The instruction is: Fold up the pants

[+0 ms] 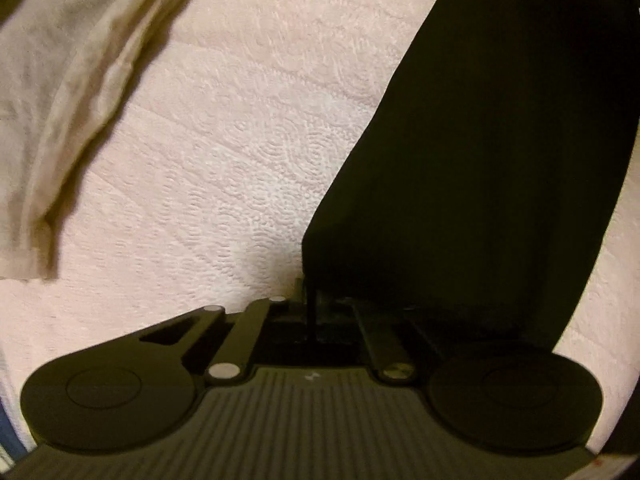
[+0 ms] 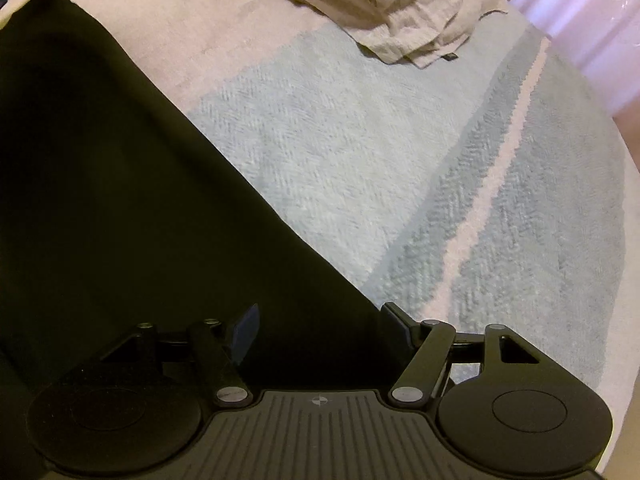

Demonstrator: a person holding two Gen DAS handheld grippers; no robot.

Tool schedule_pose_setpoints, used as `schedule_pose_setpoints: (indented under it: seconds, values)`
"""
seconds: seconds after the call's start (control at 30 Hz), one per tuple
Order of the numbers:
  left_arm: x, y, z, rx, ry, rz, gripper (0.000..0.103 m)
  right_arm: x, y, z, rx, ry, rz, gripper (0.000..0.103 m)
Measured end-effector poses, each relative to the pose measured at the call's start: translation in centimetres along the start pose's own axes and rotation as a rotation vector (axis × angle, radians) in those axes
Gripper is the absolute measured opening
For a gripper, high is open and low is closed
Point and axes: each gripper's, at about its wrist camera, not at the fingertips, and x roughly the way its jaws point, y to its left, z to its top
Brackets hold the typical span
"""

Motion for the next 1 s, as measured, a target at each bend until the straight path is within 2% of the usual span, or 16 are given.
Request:
schedule_pose_setpoints:
  seconds: [0.13,0.23,0.4,0.57,0.63,0.67,0.73,0.77,1.0]
  values:
    - [-2.6,0.1,-0.2,-0.017,-0.024,0.046,0.001,-0.8,-2.5,-2.4,-0.007,0.026,-0.006,0.065]
    - [-3.8,-1.1,0.6,0.018,-0.005,0.103,0.001,-0.6,-4.5,-3.7,-0.013,0.037,0.000,0.065]
    - [-4.4,-2.2,1.3,0.024,0.037,0.182,0.001,1.5,-6.9,-3.7,-0.062,0.038,0.013,0.065]
    - [-5.5,-3.5,1.5,0.030,0.081,0.237,0.001,4.6,-8.9,-3.9,-0.102,0.113,0.127,0.064]
    - [-6.0,-4.0,1.5,0.023,0.092,0.254,0.001,4.8,-9.7,-4.0,-0.050,0.141,0.197,0.037]
    - [-6.2,-4.1,1.5,0.022,0.096,0.261,0.001,4.7,-9.9,-4.1,-0.039,0.139,0.187,0.031]
    - [-7.0,-4.8,1.4,0.017,0.111,0.273,0.001,3.3,-9.8,-4.3,-0.043,0.120,0.154,0.006]
    - [-7.4,-5.2,1.4,0.015,0.115,0.280,0.001,2.4,-9.6,-4.5,-0.042,0.109,0.149,0.000]
    - [-13.7,-7.9,0.9,-0.059,0.096,0.361,0.001,-7.6,-5.8,-7.8,-0.097,-0.048,-0.026,0.000]
